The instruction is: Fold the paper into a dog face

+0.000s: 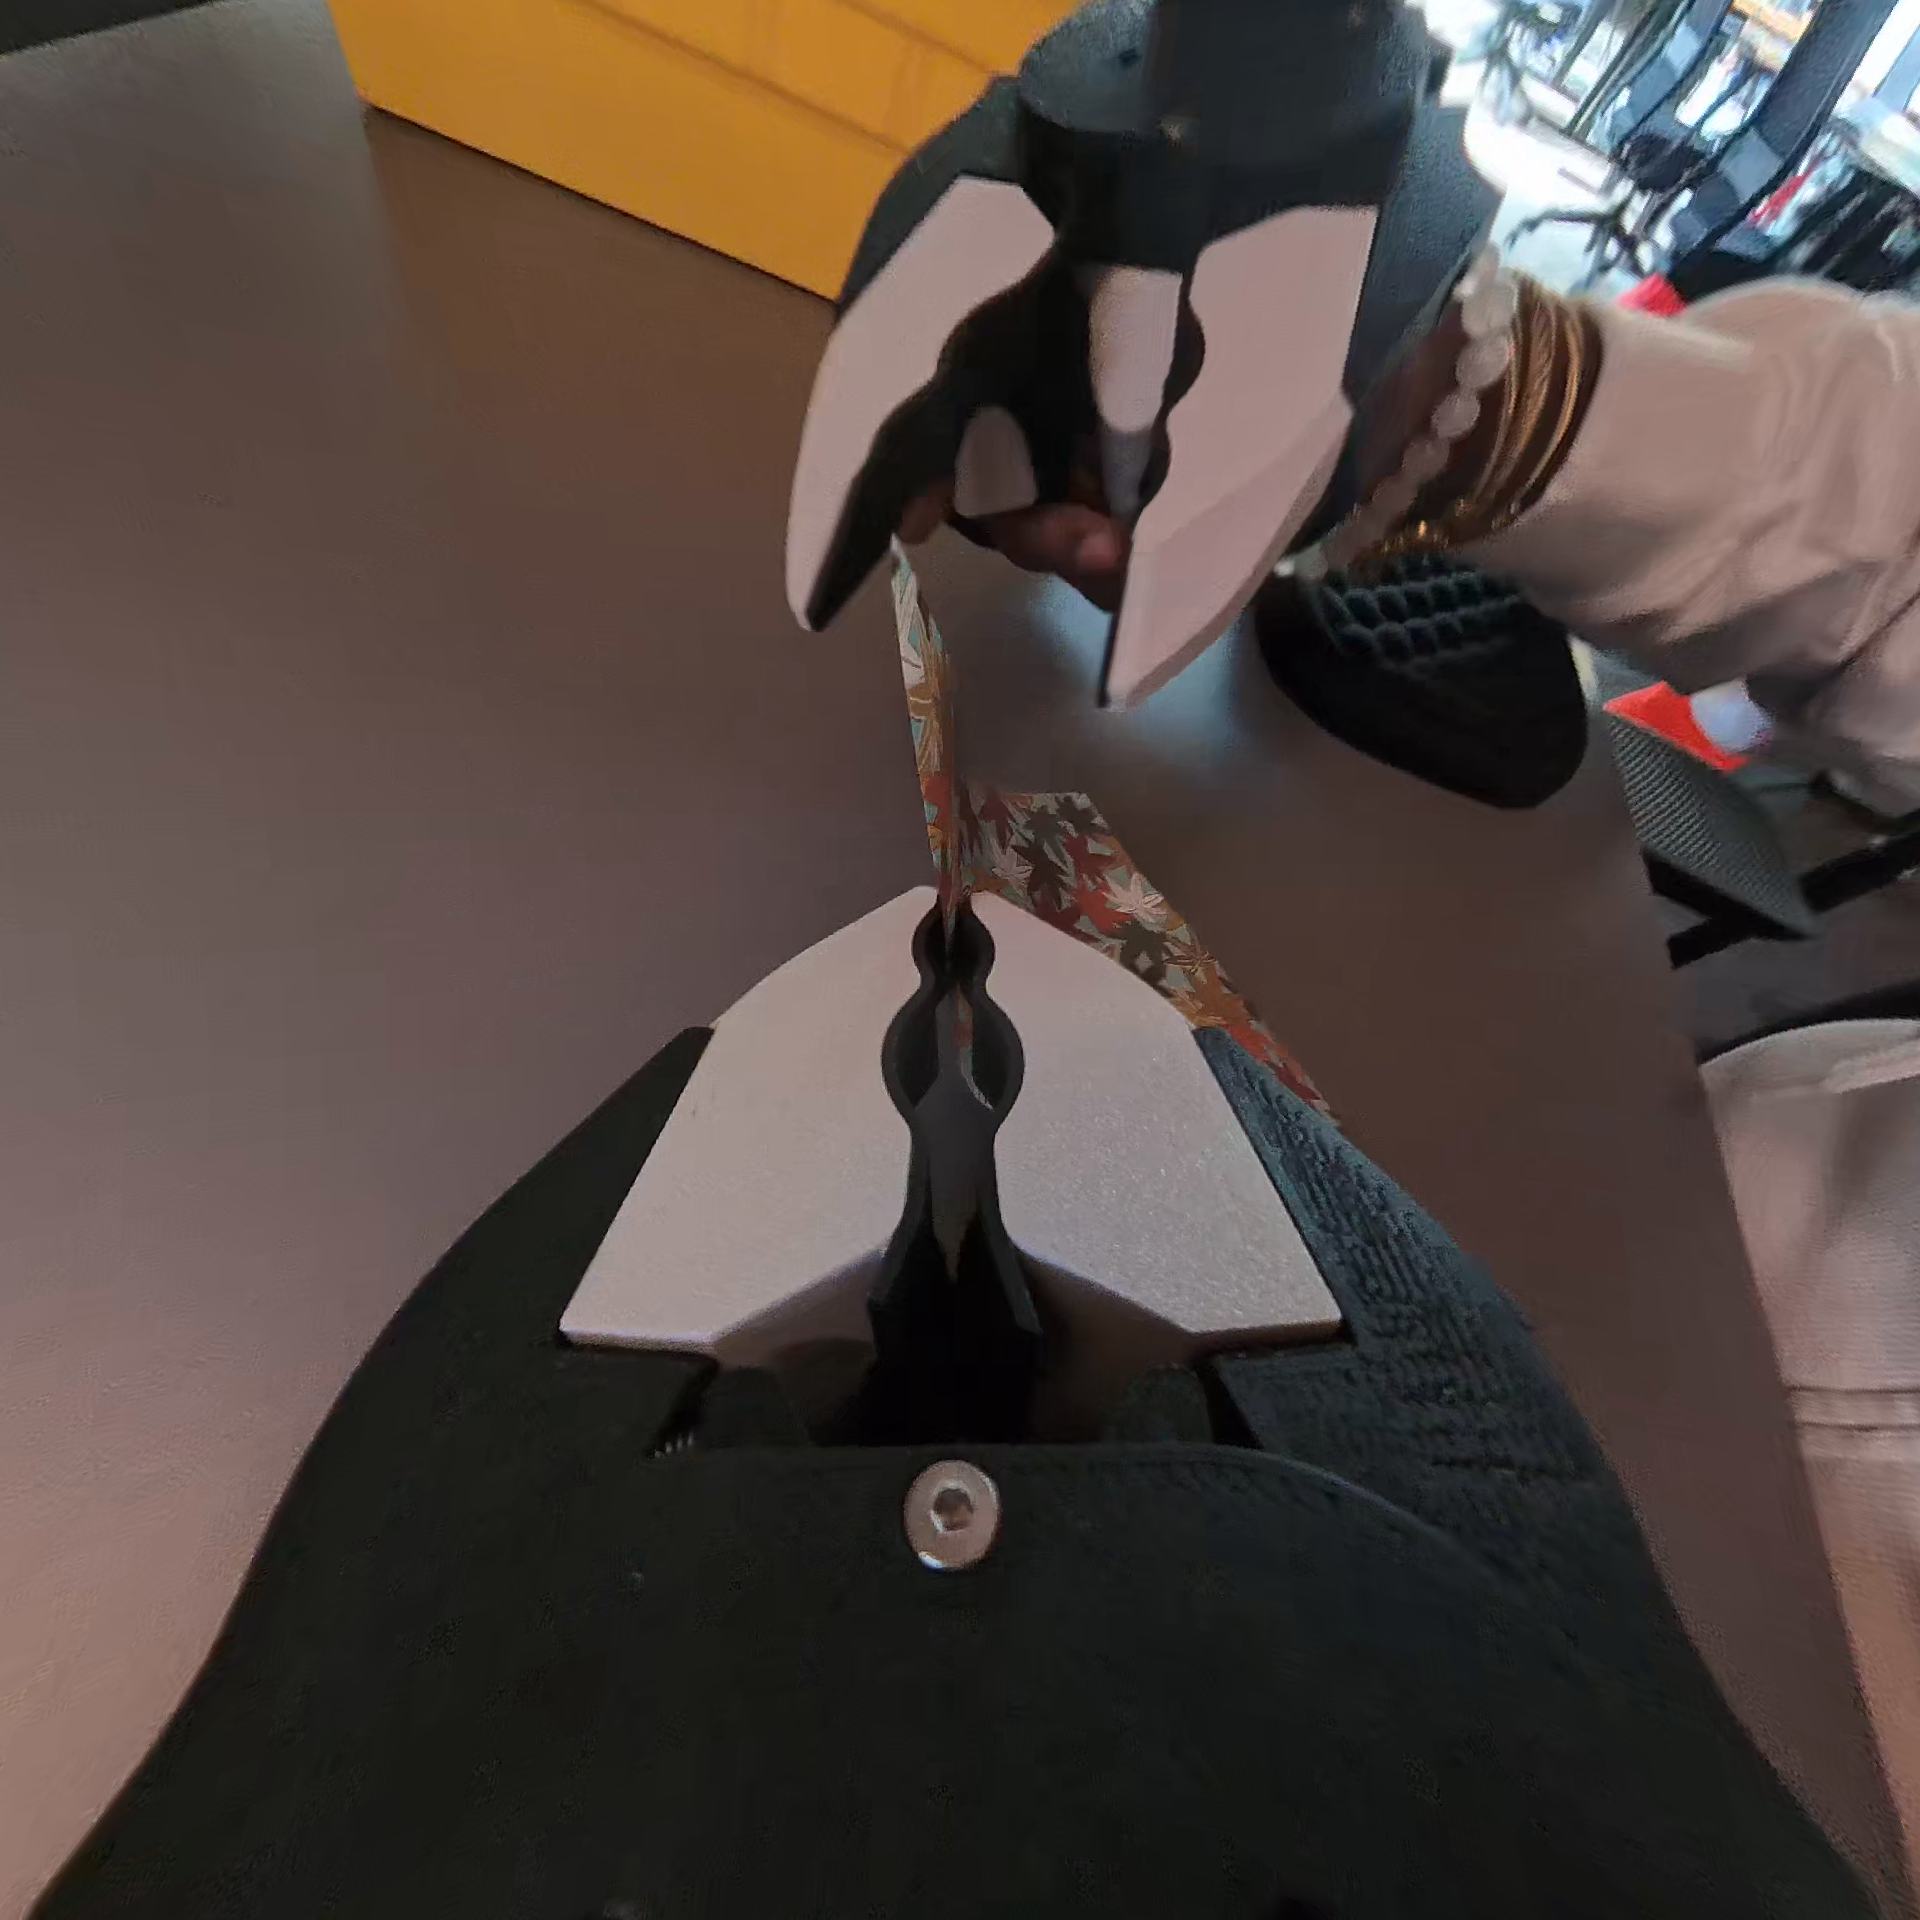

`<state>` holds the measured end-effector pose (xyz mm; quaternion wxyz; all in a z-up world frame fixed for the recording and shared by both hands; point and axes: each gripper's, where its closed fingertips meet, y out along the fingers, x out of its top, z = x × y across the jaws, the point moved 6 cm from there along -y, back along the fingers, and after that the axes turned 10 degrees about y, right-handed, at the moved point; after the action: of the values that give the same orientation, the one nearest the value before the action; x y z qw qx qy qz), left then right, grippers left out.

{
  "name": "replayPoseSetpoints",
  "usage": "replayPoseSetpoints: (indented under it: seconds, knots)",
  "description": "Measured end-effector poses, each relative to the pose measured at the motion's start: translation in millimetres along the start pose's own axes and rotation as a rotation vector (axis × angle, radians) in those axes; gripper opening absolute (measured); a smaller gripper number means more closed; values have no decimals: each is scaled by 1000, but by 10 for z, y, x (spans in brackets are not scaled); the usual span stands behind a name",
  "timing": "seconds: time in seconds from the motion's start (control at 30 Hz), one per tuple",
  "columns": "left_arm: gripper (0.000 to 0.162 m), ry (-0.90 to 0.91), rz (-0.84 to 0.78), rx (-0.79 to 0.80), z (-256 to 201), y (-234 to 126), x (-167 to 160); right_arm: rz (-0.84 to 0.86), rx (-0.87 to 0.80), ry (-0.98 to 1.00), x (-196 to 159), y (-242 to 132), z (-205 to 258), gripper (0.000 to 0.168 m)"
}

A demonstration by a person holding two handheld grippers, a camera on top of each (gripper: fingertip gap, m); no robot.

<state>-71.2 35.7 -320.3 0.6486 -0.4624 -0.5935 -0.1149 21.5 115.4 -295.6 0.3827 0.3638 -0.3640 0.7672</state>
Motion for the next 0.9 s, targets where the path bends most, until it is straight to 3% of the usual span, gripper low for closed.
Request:
replayPoseSetpoints:
  seconds: [0.1,0.2,0.27,0.43,0.63,0.7,0.8,0.87,0.9]
  knots:
    - [0,52,54,-48,-12,51,-9,81,84,-106,12,102,16,45]
    - [1,66,108,-82,14,102,-35,131,119,-229,-9,191,26,6]
    - [2,60,165,-72,68,85,-80,132,94,-322,-38,187,25,0]
    - [6,42,211,-66,148,-11,-180,121,39,-479,-126,161,47,0]
    - [0,105,262,-135,139,41,-205,147,45,-642,-169,165,37,1]
    - [0,107,275,-206,159,52,-194,148,53,-676,-118,183,56,11]
    - [0,76,277,-307,192,83,-174,192,47,-556,-79,236,-4,36]
    - [0,82,268,-347,197,107,-149,216,69,-423,-108,257,-72,35]
    - [0,92,269,-363,193,119,-138,219,65,-377,-127,256,-120,26]
